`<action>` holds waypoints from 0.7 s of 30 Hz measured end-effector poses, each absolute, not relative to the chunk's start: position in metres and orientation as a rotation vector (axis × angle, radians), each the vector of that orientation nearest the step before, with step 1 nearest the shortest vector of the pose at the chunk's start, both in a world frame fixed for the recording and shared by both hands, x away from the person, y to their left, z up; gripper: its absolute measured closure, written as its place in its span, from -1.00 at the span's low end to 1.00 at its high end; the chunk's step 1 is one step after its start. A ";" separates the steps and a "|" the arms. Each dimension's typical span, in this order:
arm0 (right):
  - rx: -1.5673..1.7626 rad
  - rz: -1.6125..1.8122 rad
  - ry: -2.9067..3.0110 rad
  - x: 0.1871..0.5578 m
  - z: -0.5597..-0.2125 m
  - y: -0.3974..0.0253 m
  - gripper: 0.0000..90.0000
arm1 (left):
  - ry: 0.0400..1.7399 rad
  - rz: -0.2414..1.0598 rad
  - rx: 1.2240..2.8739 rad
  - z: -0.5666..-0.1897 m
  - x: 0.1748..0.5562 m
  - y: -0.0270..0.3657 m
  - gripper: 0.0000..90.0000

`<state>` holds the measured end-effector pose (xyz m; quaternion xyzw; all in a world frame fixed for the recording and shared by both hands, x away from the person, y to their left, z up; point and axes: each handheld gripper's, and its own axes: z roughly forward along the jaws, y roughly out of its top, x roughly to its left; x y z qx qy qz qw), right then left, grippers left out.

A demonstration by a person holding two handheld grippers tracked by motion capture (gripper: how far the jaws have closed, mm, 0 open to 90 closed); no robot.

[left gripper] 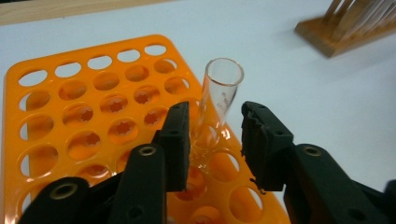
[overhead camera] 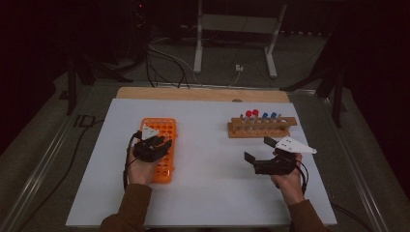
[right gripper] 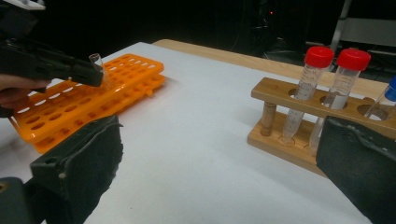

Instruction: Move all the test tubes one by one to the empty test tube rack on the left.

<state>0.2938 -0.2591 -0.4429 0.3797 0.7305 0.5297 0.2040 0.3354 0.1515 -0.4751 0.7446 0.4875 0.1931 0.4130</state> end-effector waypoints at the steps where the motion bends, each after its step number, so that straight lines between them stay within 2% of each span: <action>1: 1.059 1.479 2.037 0.294 -0.443 -0.259 -0.98 | 1.228 0.482 1.855 -0.475 0.333 0.153 0.33; 5: 1.070 1.475 2.031 0.295 -0.443 -0.260 -0.98 | 1.209 0.494 1.789 -0.470 0.324 0.158 0.20; 9: 1.073 1.466 2.024 0.296 -0.442 -0.261 -0.98 | 1.179 0.487 1.728 -0.466 0.314 0.161 -0.07; 15: 1.077 1.463 1.993 0.301 -0.434 -0.265 -0.98 | 1.170 0.520 1.681 -0.461 0.301 0.162 -0.60; 17: 1.077 1.456 1.986 0.303 -0.431 -0.266 -0.98 | 1.159 0.505 1.662 -0.459 0.299 0.163 -0.68; 20: 1.083 1.442 1.977 0.308 -0.426 -0.268 -0.98 | 1.153 0.492 1.660 -0.456 0.295 0.164 -0.94; 21: 1.082 1.437 1.973 0.309 -0.424 -0.269 -0.98 | 1.150 0.498 1.655 -0.455 0.293 0.165 -0.97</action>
